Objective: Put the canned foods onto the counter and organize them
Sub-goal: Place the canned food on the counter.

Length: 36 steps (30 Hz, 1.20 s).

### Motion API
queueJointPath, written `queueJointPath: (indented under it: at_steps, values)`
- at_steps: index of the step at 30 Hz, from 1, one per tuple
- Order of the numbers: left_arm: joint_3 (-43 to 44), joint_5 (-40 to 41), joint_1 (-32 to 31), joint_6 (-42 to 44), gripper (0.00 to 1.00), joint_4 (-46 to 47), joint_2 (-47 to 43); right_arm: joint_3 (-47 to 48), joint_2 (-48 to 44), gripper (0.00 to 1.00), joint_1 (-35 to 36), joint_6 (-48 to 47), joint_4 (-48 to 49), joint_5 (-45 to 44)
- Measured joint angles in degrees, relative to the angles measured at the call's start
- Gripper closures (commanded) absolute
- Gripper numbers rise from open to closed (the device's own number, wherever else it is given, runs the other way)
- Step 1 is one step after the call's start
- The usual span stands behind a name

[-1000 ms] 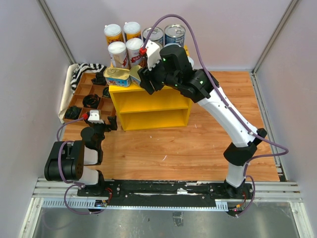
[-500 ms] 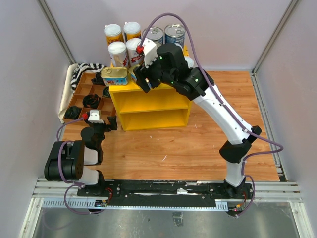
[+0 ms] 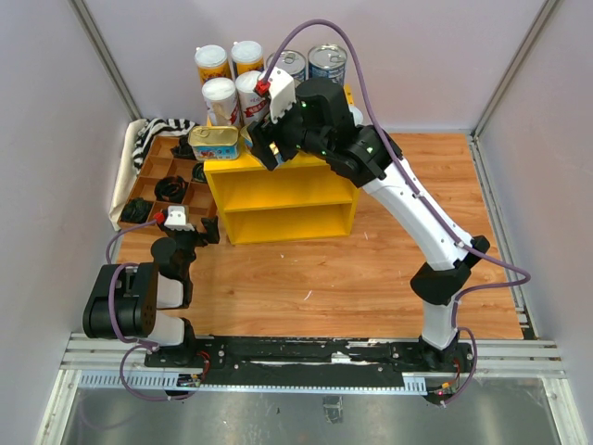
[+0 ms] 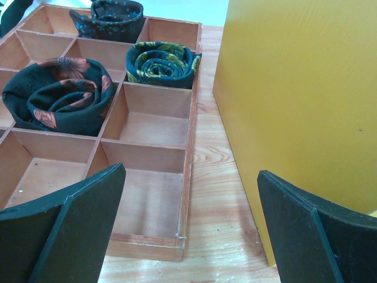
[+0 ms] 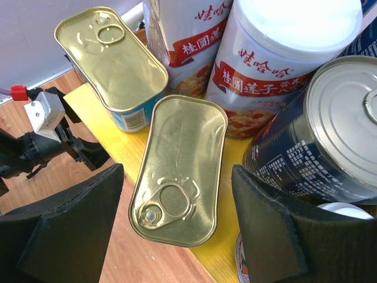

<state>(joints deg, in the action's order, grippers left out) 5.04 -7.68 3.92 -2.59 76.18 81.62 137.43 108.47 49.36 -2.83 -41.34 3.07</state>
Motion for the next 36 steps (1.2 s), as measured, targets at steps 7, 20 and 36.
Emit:
queueJointPath:
  at_steps: [7,20,36]
  values:
    - [0.00,0.00,0.00,0.00,0.00,-0.02,0.00,-0.07,-0.04,0.22,0.00,0.02,2.14,2.08]
    - [0.00,0.00,0.00,0.00,0.00,-0.02,0.00,-7.15,-4.17,0.50,0.50,-1.53,8.74,4.28]
    - [0.00,0.00,0.00,0.00,0.00,-0.02,0.00,-9.11,-4.68,0.66,2.99,-5.68,9.29,3.96]
